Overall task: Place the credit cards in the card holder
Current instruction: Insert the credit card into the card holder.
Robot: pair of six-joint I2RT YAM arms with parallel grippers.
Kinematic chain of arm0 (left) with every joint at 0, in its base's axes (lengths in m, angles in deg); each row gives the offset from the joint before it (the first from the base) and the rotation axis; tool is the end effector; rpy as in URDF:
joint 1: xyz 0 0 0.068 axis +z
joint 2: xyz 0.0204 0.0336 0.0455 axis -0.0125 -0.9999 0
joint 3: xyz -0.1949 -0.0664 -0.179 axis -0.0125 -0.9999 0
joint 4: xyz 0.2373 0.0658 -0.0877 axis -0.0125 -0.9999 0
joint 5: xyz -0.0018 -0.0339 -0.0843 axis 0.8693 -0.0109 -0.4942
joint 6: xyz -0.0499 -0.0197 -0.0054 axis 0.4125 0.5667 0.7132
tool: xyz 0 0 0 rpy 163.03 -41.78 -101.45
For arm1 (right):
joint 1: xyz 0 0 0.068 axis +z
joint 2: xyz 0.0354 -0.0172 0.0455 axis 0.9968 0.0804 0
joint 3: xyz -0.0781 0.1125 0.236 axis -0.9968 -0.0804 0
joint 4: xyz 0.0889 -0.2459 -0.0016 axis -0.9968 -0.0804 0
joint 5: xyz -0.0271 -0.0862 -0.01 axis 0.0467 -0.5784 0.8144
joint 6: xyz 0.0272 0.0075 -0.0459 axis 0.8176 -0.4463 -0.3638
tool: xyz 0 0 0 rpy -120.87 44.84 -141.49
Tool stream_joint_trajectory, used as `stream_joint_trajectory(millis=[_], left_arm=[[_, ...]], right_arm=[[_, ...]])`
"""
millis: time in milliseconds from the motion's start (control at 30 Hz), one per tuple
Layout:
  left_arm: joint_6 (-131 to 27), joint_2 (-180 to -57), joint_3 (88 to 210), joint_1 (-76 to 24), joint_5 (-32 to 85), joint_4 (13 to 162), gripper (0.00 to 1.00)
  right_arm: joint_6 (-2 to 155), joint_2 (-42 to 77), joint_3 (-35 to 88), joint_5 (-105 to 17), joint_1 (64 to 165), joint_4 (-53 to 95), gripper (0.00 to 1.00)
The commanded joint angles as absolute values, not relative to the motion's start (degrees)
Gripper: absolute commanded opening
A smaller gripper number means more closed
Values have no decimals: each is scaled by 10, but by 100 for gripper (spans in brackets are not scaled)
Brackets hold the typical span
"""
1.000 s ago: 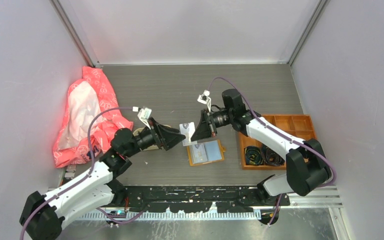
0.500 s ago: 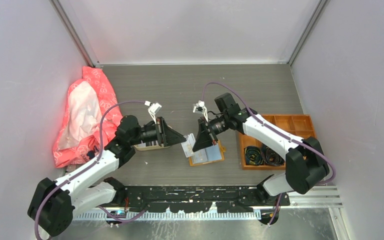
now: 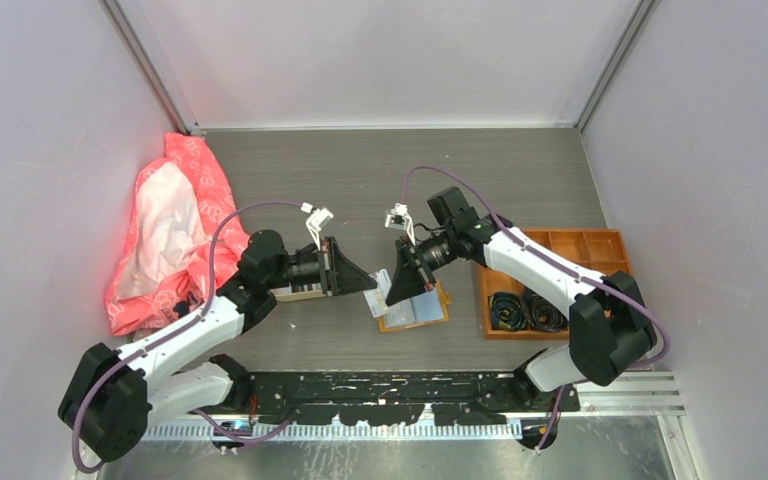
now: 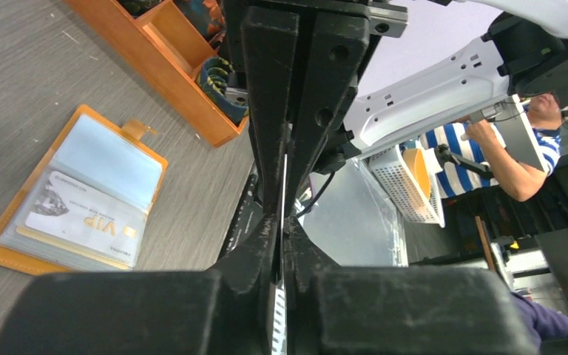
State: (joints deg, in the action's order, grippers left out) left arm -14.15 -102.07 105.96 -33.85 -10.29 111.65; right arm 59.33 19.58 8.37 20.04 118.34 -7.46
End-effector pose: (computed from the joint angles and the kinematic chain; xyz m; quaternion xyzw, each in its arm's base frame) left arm 0.1719 -0.1492 0.2622 0.1741 0.7034 -0.6291 0.2814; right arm 0.2206 0.1831 0.2556 -0.4529 0.6523 0.5920 0.1376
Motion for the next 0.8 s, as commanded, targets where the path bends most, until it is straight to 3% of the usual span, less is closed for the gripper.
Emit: stream_joint_trajectory(millis=[0,67,133,200,300,433,533,767], left_arm=[[-145,-1022,1084,-345,-122,1153,0],[-145,-1014,1082,-345,-111,1151,0],[-153,-999,1077,-344,-82,1124,0],[-165,-983,1071,-344,-52,1088,0],[-160,-965,1048,-345,-4,1048,0],[-112,-980,1016,-346,34,1068,0],[-99,-1022,1015,-364,58,1095,0],[-112,-1145,1070,-429,124,1106,0]], right_arm=[[582,195,108,207,1185,-68,1],[582,198,108,201,1185,-69,2],[549,199,117,173,1182,-104,17],[432,197,149,88,1179,-204,30],[351,173,152,-88,1174,-238,37],[242,132,70,-233,1168,-193,42],[153,138,36,-258,1167,-198,50],[121,196,33,-309,1166,-200,50]])
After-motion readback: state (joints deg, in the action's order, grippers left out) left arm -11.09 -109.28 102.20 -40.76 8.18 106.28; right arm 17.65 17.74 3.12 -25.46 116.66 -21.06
